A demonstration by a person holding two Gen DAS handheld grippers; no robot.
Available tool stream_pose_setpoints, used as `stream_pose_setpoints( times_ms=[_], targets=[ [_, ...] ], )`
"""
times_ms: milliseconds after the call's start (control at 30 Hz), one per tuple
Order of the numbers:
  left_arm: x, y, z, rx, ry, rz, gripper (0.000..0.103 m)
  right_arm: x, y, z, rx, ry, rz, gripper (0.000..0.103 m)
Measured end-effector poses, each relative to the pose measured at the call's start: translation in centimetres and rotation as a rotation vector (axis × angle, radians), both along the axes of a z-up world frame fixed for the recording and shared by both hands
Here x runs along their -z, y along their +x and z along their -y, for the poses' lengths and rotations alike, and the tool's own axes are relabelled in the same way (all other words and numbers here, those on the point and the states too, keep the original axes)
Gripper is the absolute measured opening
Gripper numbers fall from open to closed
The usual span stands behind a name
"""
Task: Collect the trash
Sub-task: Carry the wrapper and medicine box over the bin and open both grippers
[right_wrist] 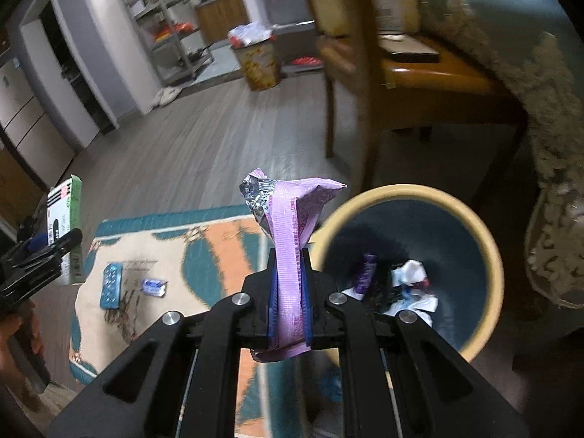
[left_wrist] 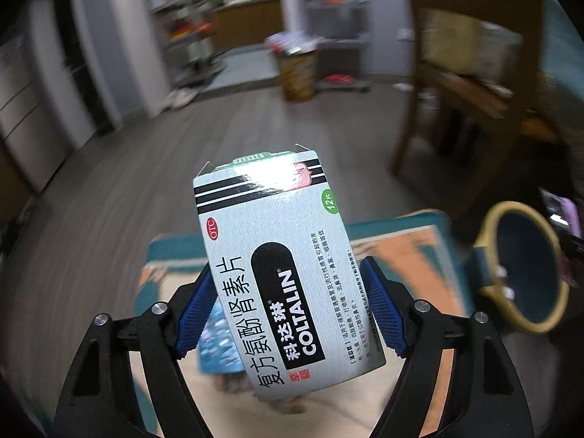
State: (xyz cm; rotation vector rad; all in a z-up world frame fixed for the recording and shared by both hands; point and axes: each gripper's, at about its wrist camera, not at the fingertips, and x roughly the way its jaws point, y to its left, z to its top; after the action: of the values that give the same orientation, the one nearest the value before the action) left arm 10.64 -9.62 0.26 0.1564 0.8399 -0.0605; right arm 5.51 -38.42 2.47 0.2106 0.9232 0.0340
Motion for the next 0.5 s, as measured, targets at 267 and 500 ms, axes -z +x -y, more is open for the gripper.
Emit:
stream_pose_setpoints(
  times_ms=[267,500],
  targets=[
    [0.8,-0.4,11.2,0.319,-0.040,0.018,0.078,0.9,-2.5,8.5,0.176,0.013,-0.022,0.010],
    [5.0,-0.9,19.4,0.523,-0.060,-0.040,0.078,3.2,-3.2,12.8,0.255,0.050,-0.078,0.010]
  ],
)
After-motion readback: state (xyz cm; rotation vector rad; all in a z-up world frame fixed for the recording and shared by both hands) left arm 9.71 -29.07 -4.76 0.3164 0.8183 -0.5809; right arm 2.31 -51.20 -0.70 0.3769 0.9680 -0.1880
